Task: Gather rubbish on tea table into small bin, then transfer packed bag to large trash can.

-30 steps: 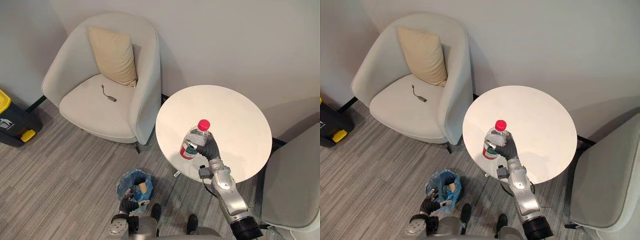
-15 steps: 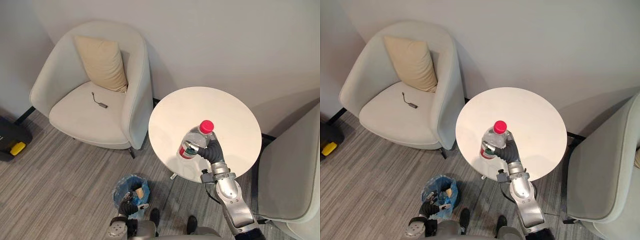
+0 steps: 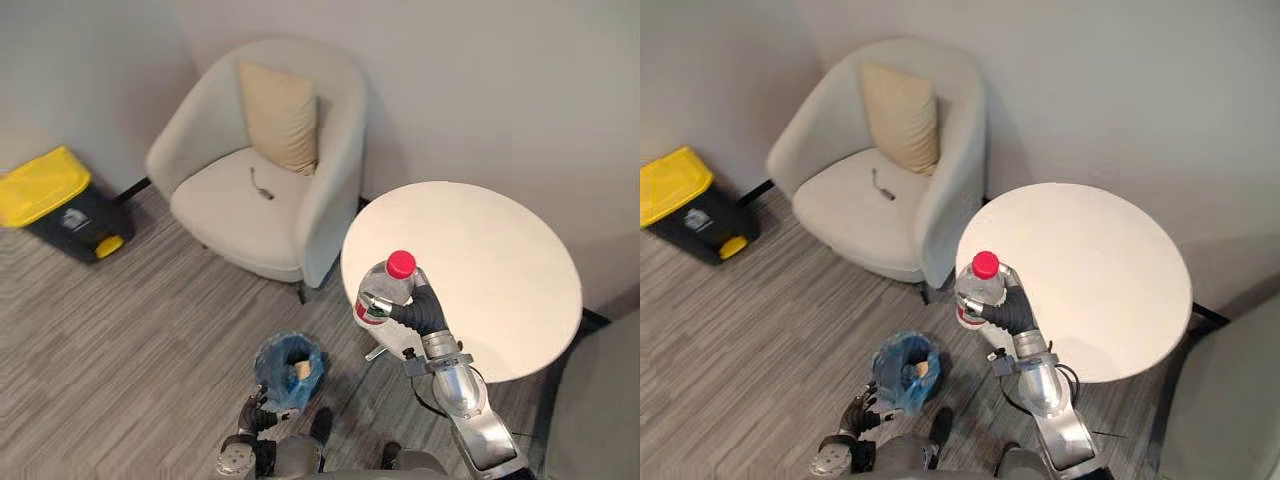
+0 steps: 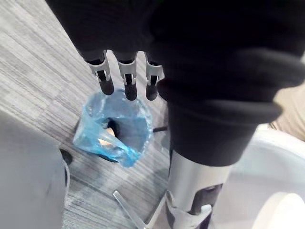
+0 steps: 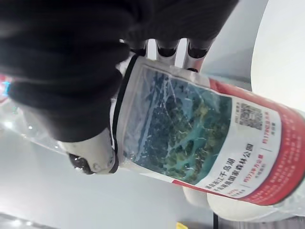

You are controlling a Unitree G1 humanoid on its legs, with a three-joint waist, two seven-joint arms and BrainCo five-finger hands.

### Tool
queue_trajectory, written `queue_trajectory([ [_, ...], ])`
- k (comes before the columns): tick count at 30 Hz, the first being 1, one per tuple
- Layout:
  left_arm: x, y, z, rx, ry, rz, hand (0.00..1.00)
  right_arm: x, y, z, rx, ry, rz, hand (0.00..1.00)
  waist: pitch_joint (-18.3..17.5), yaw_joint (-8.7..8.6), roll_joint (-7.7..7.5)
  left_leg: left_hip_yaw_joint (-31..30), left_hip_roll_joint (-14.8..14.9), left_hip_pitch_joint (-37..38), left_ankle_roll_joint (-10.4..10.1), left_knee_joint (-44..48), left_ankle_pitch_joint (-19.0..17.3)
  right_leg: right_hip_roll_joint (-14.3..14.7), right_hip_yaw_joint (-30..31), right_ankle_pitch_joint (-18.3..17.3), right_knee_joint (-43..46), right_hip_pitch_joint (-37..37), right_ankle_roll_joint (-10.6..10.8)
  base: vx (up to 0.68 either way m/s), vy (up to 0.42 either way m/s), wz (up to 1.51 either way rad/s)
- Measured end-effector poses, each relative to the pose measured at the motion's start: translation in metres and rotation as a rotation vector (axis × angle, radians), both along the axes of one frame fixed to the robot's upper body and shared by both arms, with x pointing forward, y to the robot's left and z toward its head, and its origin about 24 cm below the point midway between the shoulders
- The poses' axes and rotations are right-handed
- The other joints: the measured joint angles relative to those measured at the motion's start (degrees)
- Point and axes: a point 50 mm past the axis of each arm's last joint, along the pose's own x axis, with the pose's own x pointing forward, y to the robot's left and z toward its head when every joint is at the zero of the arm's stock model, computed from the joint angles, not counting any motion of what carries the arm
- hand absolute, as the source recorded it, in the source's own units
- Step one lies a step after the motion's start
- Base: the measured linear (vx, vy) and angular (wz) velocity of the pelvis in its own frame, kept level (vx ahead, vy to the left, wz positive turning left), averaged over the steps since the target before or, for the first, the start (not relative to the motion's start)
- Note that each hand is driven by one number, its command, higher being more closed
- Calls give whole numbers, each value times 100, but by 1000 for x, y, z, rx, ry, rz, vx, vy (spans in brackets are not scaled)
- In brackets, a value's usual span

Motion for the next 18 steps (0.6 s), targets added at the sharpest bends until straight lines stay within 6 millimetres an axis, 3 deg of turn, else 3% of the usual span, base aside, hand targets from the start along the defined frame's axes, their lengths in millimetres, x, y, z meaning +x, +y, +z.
queue_trajectory([
  [1,0,-2,0,-7,-1,0,0,1,-2,1,1,-4,-19,100,2,-3,42,452,83,-28,637,-219,-190,-16,-184,-1,-31,20,-35,-113,-79,79],
  [3,4,-3,1,-7,-8,-2,0,4,-5,6,15,-27,-40,100,-4,-84,37,1638,297,-53,1130,-240,-533,-127,-271,139,-302,95,-141,-106,-32,94],
  [4,11,-10,2,-25,-21,-8,0,8,-12,11,18,-57,-80,100,32,-162,62,2848,636,-377,1029,418,-648,-294,-608,211,-304,85,-167,-95,88,109],
  [7,9,-20,2,-47,-19,-23,0,11,-23,14,35,-72,-157,100,0,-312,73,3922,849,-327,974,1322,-680,-552,-960,167,-302,190,-67,-39,95,70],
  [8,5,-23,0,-50,-6,-27,0,10,-27,13,32,-72,-175,100,-65,-343,189,3965,933,-150,573,1202,-801,-492,-993,121,-314,246,-18,32,106,48],
  [9,2,-24,-1,-51,3,-30,0,10,-29,13,29,-72,-185,100,-109,-342,259,3882,931,-46,322,916,-873,-425,-1009,102,-309,240,23,79,132,33],
  [10,2,-24,-2,-43,8,-47,0,11,-30,10,37,-57,-200,100,-137,-323,247,3839,885,114,264,634,-820,-420,-991,86,-276,242,77,88,95,27],
  [11,3,-21,-1,-28,-5,-62,0,9,-30,5,49,-36,-213,100,-129,-291,85,3806,779,177,300,493,-750,-419,-838,161,-332,262,130,87,82,24],
  [14,4,-16,0,-10,-11,-65,0,8,-19,4,68,-26,-181,100,-132,-287,-51,3740,664,244,322,493,-761,-446,-627,253,-550,440,159,68,95,18],
  [16,3,-16,0,-10,-12,-64,0,8,-13,3,63,-22,-152,100,-128,-291,-66,3733,612,287,390,513,-820,-519,-600,231,-419,437,184,25,69,4],
  [18,6,-13,2,-4,-25,-65,0,10,-10,-2,54,-3,-141,100,-68,-281,-161,3776,541,288,405,610,-940,-671,-450,0,14,258,279,-22,72,-4],
])
